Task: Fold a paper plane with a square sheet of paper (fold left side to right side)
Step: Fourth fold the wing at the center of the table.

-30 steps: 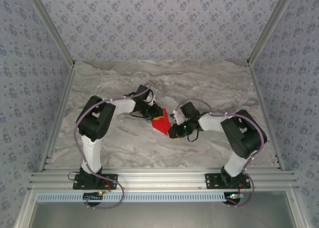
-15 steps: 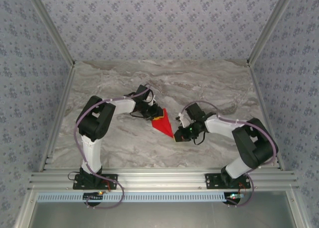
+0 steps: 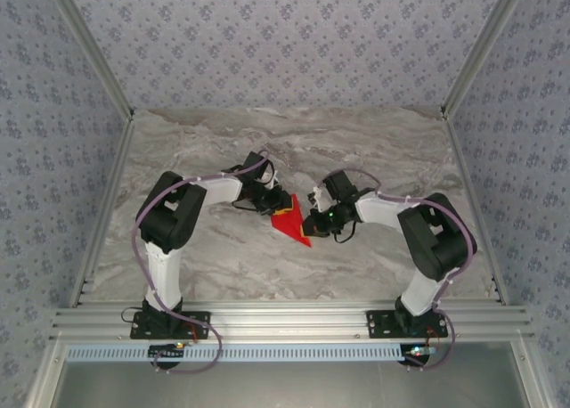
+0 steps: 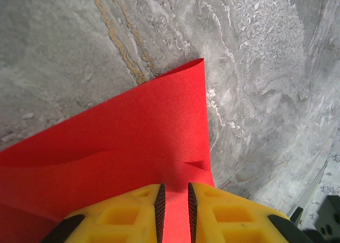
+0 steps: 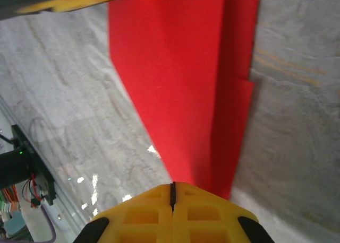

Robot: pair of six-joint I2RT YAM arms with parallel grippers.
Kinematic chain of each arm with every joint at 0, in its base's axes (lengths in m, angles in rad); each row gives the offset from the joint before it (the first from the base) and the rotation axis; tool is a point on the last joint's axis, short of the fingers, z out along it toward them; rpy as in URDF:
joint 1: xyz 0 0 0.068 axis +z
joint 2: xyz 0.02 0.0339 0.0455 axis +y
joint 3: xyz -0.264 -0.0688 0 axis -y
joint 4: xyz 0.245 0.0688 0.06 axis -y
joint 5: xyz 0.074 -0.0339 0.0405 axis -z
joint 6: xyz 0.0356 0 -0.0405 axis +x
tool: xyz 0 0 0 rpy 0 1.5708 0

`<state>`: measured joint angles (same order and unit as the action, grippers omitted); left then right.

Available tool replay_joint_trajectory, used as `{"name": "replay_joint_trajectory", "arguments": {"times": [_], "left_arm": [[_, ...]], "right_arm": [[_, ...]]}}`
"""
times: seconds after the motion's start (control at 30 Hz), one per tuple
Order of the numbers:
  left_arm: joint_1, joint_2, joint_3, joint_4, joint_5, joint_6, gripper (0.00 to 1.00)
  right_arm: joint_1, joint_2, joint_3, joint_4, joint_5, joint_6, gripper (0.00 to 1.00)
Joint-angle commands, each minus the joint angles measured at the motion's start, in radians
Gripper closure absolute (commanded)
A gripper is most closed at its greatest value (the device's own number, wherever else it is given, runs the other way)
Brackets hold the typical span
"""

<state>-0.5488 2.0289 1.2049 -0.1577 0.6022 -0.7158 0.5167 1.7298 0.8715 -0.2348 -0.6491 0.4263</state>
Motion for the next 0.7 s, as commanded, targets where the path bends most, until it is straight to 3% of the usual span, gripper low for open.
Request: {"name": "replay_joint_trajectory", "arguments": {"times": [0.0,0.43,0.67], "left_arm": [[0.0,0.006,-0.019,-0.07,-0.074,0.006,0.78],[-0.003,-0.174,-0.051,0.016,-0.027,0.051,0.72],[-0.056,-0.227,-0.126,0.044,0.026,0.067,0.83]], "right_arm": [[0.009,0.044,0.016,-0.032,0.047,0.019,1.0],[0.017,0.101,-0.033,-0.158,0.215,-0.013,1.0],[0.017,0.113,-0.027,-0.172,0.241,-0.02,1.0]]}}
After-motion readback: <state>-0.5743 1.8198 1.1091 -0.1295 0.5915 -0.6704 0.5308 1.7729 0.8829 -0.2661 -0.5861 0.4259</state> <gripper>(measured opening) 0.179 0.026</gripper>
